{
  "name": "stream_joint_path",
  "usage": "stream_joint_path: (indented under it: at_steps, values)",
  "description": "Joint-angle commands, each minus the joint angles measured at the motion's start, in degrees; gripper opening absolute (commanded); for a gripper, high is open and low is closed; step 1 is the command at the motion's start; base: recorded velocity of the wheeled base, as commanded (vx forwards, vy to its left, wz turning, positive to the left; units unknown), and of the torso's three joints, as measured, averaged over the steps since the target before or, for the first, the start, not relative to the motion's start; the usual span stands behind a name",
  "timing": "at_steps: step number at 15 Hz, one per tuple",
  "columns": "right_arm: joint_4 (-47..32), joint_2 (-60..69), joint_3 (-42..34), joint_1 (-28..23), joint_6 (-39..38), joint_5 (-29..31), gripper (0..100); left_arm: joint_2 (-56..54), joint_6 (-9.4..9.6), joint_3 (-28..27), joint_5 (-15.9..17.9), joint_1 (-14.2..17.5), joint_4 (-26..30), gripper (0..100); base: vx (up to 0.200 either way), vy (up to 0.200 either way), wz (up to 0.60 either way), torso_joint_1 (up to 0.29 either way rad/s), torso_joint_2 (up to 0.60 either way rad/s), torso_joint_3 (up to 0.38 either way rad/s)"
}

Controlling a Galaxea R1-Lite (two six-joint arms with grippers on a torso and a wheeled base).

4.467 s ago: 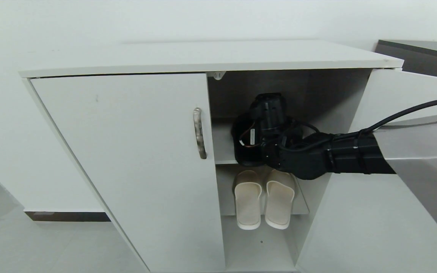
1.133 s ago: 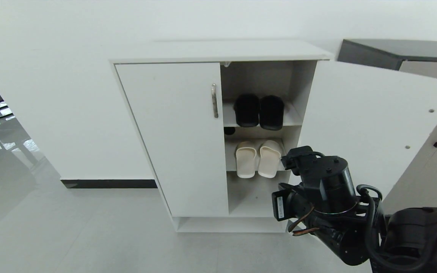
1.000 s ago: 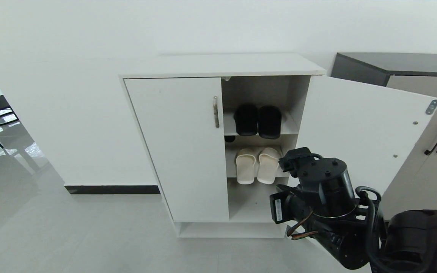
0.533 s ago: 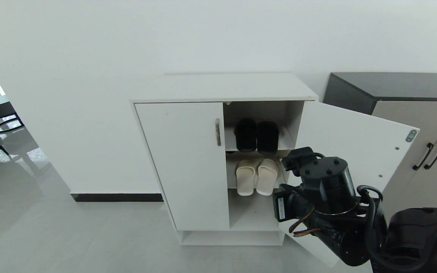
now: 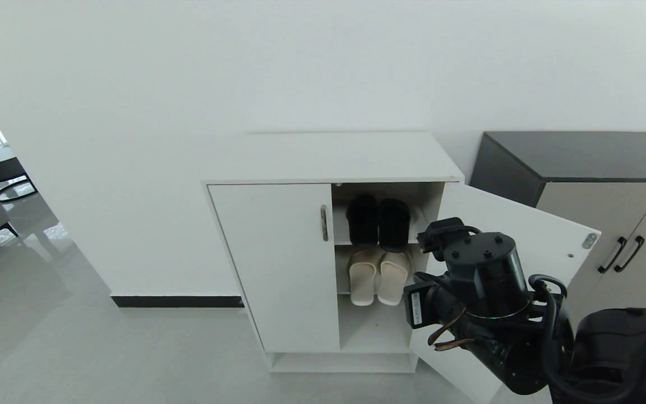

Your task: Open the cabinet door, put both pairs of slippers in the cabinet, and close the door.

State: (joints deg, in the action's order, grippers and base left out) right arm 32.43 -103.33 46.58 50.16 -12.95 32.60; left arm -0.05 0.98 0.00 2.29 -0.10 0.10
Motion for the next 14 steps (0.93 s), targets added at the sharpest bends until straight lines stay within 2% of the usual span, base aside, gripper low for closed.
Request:
stream_joint_path:
  at_steps: [1, 10, 14]
  values:
    - [0.0, 0.0, 0.0, 0.0, -0.1, 0.0, 0, 0.0, -0.01, 0.0, 0.0, 0.0, 0.0, 0, 0.0, 0.0, 0.0, 0.281, -0.53, -0.266]
    - [0.1, 0.2, -0.3, -0.4, 0.0, 0.0, 0, 0.0, -0.1, 0.0, -0.1, 0.0, 0.0, 0, 0.0, 0.0, 0.0, 0.293, -0.57, -0.286]
    - [1.7, 0.6, -2.0, -0.3, 0.8, -0.3, 0, 0.0, -0.1, 0.0, -0.1, 0.0, 0.0, 0, 0.0, 0.0, 0.0, 0.211, -0.42, -0.206]
